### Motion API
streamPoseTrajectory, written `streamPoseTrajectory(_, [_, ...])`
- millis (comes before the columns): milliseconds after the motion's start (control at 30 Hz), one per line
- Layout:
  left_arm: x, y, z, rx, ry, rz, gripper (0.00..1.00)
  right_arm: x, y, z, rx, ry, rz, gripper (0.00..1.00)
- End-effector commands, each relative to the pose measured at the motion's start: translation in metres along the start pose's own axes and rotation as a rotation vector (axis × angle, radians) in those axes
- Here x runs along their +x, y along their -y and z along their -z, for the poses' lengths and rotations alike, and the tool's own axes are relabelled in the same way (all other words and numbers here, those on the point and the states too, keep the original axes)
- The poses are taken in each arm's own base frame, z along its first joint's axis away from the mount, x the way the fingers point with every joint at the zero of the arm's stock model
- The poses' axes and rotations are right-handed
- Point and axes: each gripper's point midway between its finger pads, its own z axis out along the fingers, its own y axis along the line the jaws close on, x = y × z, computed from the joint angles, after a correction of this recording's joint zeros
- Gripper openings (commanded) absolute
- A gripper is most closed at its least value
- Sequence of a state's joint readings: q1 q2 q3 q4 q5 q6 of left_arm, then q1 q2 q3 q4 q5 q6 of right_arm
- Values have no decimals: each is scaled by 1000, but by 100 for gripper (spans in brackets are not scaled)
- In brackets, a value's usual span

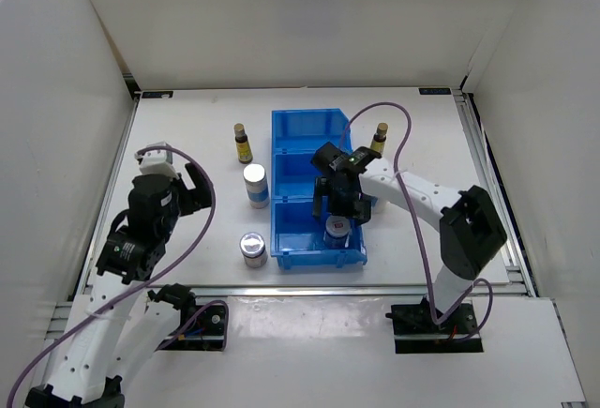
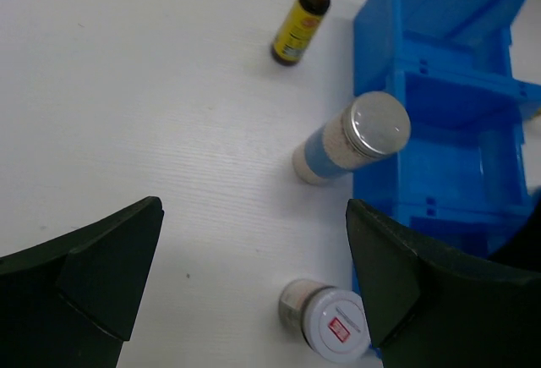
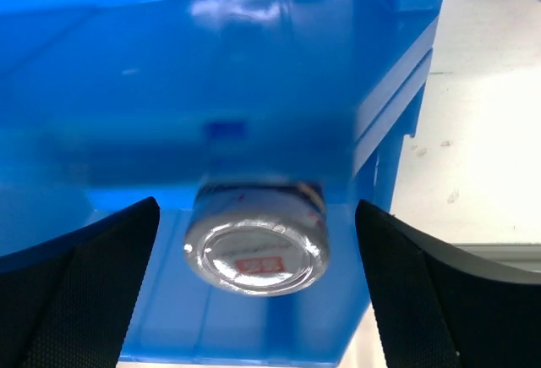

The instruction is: Organize the condiment bottles

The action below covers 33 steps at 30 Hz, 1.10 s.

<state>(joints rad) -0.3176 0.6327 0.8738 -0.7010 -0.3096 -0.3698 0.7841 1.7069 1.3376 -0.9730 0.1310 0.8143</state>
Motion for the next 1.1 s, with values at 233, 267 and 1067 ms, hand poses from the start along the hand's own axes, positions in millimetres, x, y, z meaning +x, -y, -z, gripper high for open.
streamPoseTrajectory(233, [97, 69, 5, 252, -573, 137, 100, 1, -5, 58, -13, 374, 16, 100])
streamPoseTrajectory(267, [102, 73, 8, 260, -603, 142, 100, 5, -4, 57, -14, 371, 25, 100])
streamPoseTrajectory(1067, [193, 71, -5, 66, -923, 37, 95, 5, 0, 56, -11, 383, 11, 100])
